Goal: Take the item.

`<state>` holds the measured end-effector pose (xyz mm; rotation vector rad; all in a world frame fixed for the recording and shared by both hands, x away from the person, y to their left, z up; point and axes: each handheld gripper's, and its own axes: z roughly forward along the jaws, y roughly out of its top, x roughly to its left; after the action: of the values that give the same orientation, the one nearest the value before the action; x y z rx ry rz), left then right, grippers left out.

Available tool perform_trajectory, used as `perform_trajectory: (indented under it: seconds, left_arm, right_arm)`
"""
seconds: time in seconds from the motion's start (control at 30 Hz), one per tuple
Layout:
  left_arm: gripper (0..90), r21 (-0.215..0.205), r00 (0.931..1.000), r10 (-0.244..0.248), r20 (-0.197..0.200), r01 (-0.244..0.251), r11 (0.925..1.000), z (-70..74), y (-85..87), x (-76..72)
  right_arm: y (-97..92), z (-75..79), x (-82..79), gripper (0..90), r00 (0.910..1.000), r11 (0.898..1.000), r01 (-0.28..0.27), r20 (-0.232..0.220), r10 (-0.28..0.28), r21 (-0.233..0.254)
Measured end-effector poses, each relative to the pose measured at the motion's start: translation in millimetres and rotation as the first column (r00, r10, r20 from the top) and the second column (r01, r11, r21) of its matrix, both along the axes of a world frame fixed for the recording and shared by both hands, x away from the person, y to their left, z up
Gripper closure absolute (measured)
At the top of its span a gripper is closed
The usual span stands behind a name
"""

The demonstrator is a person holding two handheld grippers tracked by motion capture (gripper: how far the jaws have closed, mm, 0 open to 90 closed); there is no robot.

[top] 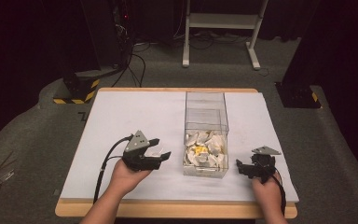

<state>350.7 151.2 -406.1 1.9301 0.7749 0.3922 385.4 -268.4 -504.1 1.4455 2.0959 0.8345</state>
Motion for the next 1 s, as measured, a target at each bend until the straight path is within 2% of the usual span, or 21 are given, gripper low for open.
perform_trajectory:
  seconds: [0.4,0.53,1.0]
  left_arm:
    - [35.4,0.015,0.9984,-0.057,0.000,0.057,0.9983,-0.1,-26.9,5.0]
    - [36.0,0.016,0.9974,-0.071,-0.011,0.071,0.9973,-1.7,-36.0,7.9]
    - [38.7,0.030,0.9913,-0.129,-0.026,0.129,0.9911,-7.2,-63.0,15.5]
  right_arm:
    - [0.0,0.0,0.0,8.7,1.0000,1.000,0.000,0.000,0.000,0.001]
    - [-0.1,0.0,0.0,8.7,1.0000,1.000,-0.001,0.001,0.001,0.000]
    - [-0.1,0.0,0.0,8.8,1.0000,1.000,-0.001,0.001,0.001,0.000]
